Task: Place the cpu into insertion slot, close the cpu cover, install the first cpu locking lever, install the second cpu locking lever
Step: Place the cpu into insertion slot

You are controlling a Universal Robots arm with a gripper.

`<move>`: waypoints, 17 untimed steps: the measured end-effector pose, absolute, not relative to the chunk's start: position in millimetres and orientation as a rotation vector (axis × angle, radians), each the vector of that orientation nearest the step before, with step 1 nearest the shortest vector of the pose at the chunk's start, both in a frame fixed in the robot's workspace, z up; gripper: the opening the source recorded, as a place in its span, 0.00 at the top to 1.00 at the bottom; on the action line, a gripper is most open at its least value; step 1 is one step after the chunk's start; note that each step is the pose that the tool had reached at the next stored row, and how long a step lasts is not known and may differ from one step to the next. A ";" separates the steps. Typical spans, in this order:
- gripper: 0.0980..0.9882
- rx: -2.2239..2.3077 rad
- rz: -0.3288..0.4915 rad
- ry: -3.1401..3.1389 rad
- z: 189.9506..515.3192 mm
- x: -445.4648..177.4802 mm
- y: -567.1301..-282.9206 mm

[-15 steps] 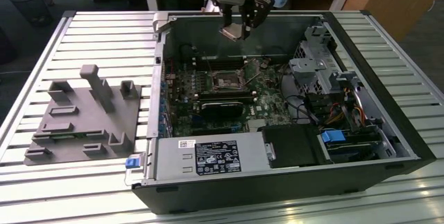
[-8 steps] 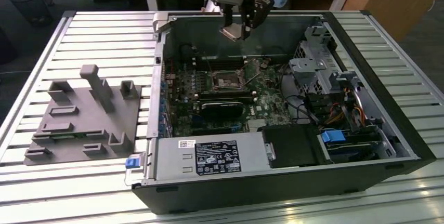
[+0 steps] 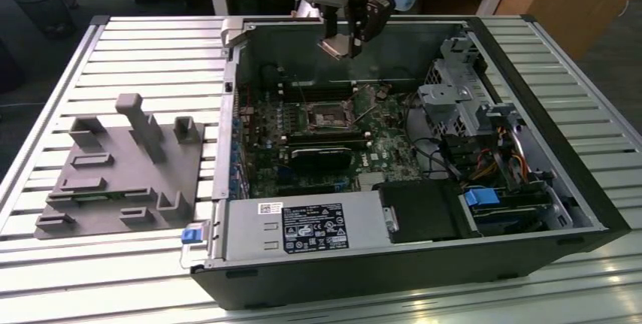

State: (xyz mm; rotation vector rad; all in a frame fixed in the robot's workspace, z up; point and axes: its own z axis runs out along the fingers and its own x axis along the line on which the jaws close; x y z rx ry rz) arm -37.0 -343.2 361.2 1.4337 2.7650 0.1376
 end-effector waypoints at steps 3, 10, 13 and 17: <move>0.50 1.462 0.137 2.749 361.2 -36.9 -343.2; 0.50 1.546 0.135 2.699 361.0 -36.9 -343.2; 0.50 1.576 0.135 2.681 361.0 -36.9 -343.2; 0.50 1.614 0.134 2.657 360.9 -36.9 -343.2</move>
